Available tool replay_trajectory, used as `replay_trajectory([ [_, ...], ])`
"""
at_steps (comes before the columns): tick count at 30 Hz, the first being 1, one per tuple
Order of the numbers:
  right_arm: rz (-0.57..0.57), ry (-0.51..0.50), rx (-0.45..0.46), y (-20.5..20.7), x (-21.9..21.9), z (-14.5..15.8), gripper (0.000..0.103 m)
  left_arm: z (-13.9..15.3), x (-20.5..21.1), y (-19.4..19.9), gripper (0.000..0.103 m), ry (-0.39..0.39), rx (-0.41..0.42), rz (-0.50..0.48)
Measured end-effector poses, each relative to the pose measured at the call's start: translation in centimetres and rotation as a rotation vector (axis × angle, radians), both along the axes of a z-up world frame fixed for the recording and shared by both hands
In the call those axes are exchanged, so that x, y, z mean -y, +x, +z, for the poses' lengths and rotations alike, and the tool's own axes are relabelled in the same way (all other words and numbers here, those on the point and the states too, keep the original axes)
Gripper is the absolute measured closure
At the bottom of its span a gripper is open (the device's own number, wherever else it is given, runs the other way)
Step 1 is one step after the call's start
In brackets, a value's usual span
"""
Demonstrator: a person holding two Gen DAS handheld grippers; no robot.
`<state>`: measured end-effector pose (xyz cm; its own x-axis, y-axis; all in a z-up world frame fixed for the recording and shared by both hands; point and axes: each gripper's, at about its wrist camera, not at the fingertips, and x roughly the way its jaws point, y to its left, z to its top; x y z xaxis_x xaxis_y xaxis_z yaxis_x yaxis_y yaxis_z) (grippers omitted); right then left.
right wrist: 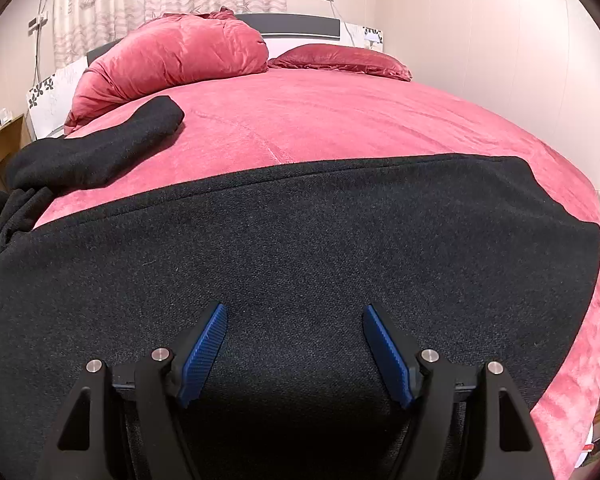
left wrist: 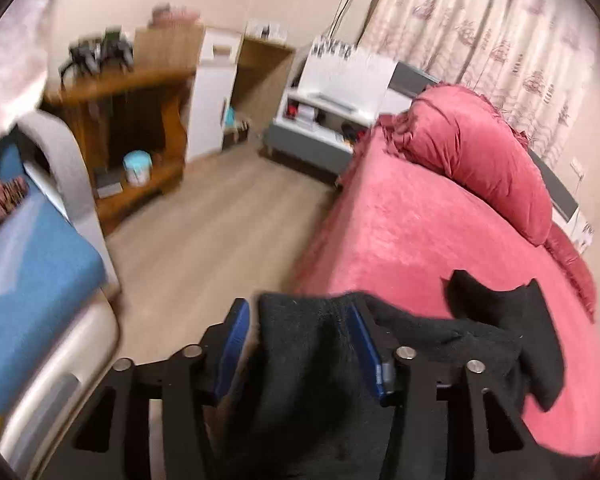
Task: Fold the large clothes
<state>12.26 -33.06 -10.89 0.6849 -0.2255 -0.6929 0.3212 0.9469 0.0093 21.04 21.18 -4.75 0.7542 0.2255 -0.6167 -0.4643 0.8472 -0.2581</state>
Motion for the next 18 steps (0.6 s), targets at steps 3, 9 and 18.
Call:
replay_trajectory([
  [3,-0.001,-0.001,-0.001,0.0,-0.1,0.1,0.031,0.5,2.4,-1.7,0.04,0.062,0.042,-0.052],
  [9,0.004,-0.05,-0.084,1.1,-0.8,1.0,0.031,-2.6,11.6,-1.6,0.023,0.213,0.025,-0.412],
  [18,0.23,0.047,-0.025,6.6,-1.9,7.7,0.032,-9.2,11.7,2.5,0.012,0.128,-0.215,-0.419],
])
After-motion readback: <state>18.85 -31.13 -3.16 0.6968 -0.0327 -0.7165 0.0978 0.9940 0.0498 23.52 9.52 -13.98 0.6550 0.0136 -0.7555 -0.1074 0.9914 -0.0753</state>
